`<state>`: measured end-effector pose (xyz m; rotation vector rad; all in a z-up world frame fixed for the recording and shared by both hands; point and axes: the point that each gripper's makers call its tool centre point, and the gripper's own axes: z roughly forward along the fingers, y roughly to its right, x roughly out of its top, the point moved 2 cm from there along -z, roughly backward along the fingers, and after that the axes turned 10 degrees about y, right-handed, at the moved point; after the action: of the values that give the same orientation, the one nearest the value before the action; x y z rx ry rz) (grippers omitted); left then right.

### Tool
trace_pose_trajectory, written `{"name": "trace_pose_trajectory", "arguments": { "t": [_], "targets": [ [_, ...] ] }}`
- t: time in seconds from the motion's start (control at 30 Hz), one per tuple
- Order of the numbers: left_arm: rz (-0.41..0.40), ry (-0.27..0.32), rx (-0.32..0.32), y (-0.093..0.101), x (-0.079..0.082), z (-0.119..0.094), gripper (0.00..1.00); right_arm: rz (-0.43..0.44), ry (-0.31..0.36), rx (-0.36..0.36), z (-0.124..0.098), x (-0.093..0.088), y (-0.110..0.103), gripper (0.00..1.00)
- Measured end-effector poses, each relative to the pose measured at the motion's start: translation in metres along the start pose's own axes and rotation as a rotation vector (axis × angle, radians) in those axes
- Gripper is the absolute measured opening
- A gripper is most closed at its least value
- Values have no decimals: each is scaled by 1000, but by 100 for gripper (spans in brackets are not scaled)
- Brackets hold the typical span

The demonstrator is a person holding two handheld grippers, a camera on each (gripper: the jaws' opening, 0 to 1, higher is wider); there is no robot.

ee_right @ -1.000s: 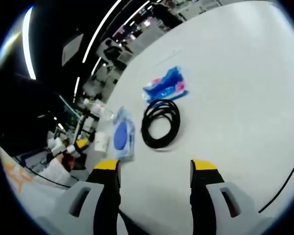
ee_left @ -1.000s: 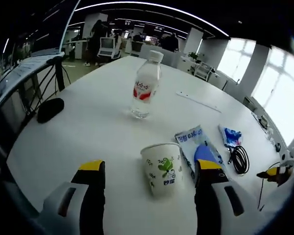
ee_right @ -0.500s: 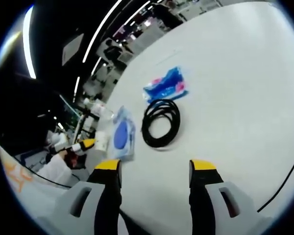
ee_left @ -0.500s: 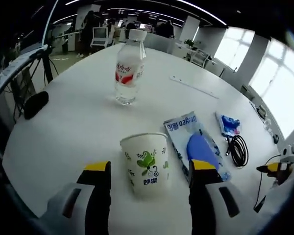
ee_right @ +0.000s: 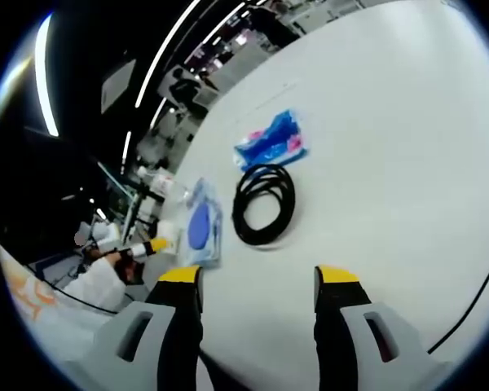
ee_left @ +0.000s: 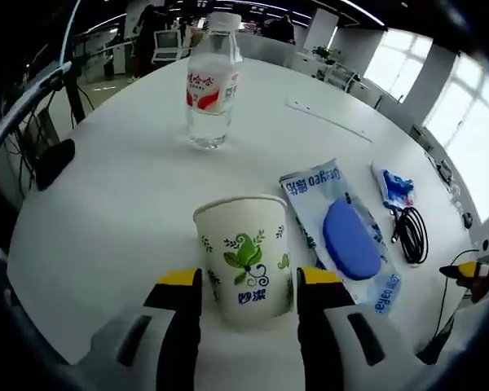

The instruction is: Arrange the tabletop items into an orderly group along one side of the table until the central work area is clear of visible clutter.

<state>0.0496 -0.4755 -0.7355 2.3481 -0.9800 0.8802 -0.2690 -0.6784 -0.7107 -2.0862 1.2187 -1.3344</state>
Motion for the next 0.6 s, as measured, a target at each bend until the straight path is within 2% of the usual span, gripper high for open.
{"name": "trace_pose_trajectory", "arguments": {
  "t": [0.07, 0.1, 0.27, 0.33, 0.43, 0.53, 0.6],
  "targets": [
    [-15, 36, 1, 2, 4, 0, 38, -5, -4, 1, 0, 1, 0, 53],
    [-51, 48, 2, 4, 5, -1, 38, -7, -4, 1, 1, 2, 0, 53],
    [-77, 121, -21, 13, 17, -10, 37, -13, 4, 7, 3, 9, -1, 53],
    [-57, 177, -87, 25, 28, -14, 37, -16, 6, 12, 4, 10, -2, 53],
    [-18, 212, -112, 35, 37, -21, 37, -19, -4, 22, 7, 8, -5, 53],
    [-35, 281, -216, 64, 53, -27, 37, 2, -10, 51, 10, 5, -13, 53],
    [-5, 301, -275, 82, 58, -30, 37, 10, -8, 71, 12, 6, -20, 54]
  ]
}}
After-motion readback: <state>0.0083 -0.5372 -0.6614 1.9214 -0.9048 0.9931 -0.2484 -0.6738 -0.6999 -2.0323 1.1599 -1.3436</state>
